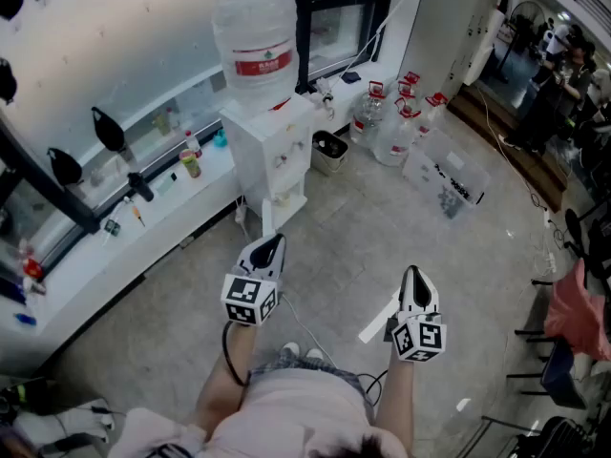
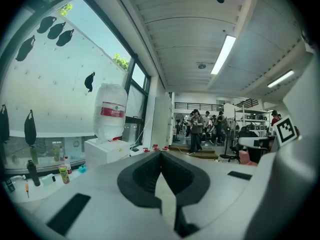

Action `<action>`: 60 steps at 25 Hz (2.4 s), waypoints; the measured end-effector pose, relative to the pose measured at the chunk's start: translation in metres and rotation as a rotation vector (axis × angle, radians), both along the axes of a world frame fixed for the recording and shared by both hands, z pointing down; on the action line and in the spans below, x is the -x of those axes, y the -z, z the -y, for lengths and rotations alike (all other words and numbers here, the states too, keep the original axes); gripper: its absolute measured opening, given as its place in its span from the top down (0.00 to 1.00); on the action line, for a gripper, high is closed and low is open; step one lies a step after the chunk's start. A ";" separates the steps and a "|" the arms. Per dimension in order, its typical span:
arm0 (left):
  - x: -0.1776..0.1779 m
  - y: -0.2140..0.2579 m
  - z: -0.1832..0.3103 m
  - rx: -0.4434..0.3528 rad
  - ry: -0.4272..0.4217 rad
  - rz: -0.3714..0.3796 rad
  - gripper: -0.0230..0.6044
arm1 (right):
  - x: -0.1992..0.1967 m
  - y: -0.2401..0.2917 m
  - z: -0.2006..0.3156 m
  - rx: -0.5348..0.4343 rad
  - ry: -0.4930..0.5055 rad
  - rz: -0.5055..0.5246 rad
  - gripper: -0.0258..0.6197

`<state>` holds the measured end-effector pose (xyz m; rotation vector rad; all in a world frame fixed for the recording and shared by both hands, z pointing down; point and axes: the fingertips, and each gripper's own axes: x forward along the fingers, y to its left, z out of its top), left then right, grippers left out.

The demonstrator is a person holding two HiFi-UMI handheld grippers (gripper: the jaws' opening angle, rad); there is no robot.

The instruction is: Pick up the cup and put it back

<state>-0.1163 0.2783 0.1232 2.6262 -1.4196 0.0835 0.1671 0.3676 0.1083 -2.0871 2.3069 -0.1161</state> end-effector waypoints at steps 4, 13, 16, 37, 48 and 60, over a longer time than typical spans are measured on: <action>-0.002 0.002 0.000 0.001 0.004 0.000 0.92 | -0.002 0.001 0.000 0.000 0.002 0.003 0.94; -0.009 0.006 0.001 -0.014 -0.008 -0.017 0.92 | -0.004 0.001 0.004 -0.005 0.008 0.009 0.94; -0.011 0.004 0.004 -0.012 -0.008 -0.015 0.92 | -0.004 0.000 0.007 -0.008 0.011 0.012 0.94; -0.014 -0.007 0.015 0.026 -0.039 -0.059 0.61 | -0.010 -0.007 0.022 -0.010 0.026 0.060 0.93; 0.008 -0.005 0.027 0.009 -0.024 -0.126 0.34 | 0.004 -0.010 0.033 -0.006 0.030 0.073 0.93; 0.034 -0.019 0.045 0.008 -0.052 -0.094 0.34 | 0.036 -0.025 0.055 -0.009 0.017 0.084 0.93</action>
